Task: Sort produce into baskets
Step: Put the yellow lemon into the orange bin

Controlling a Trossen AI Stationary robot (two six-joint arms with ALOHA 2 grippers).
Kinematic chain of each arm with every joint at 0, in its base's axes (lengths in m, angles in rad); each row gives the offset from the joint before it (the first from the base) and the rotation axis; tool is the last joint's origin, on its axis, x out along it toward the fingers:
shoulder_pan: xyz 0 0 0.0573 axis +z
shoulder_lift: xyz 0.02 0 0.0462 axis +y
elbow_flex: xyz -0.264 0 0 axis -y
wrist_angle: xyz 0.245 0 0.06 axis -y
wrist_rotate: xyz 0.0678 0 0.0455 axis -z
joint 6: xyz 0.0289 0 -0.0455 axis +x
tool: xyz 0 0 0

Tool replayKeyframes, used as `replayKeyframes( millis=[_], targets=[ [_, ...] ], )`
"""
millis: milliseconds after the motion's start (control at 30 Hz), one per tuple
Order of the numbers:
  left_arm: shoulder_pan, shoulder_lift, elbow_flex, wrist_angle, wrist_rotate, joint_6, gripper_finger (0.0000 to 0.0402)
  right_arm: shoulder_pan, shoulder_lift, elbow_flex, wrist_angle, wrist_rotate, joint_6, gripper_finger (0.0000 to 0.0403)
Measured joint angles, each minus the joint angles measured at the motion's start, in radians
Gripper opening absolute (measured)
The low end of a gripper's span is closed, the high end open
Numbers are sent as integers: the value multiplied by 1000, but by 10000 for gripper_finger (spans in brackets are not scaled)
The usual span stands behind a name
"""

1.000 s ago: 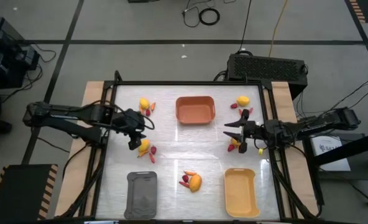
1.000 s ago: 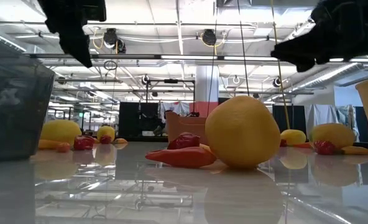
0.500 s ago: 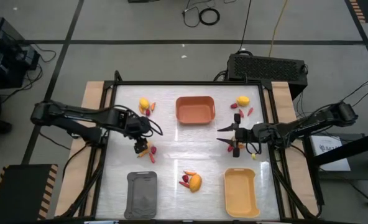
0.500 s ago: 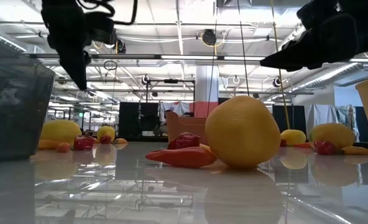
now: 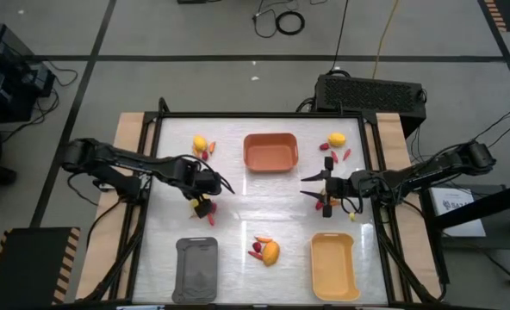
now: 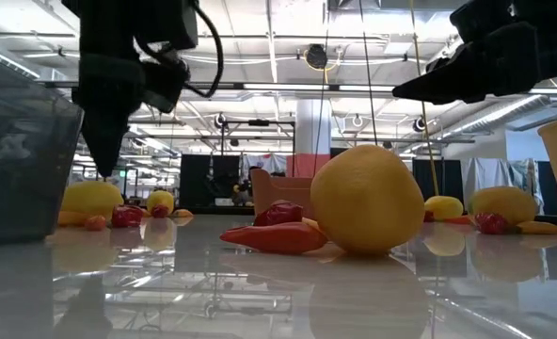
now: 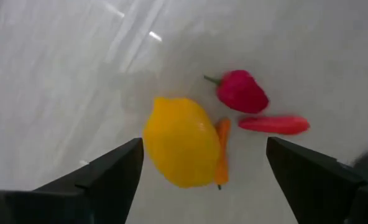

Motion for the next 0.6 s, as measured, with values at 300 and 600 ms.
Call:
replayKeyframes(
  millis=[300, 600],
  targets=[
    [-1, 8, -72, 10, -14, -118, 347, -5, 0, 0, -4, 1, 0, 157],
    [-2, 8, -134, 112, -43, -135, 347, -6, 0, 0, -69, 103, -1, 157]
  ],
)
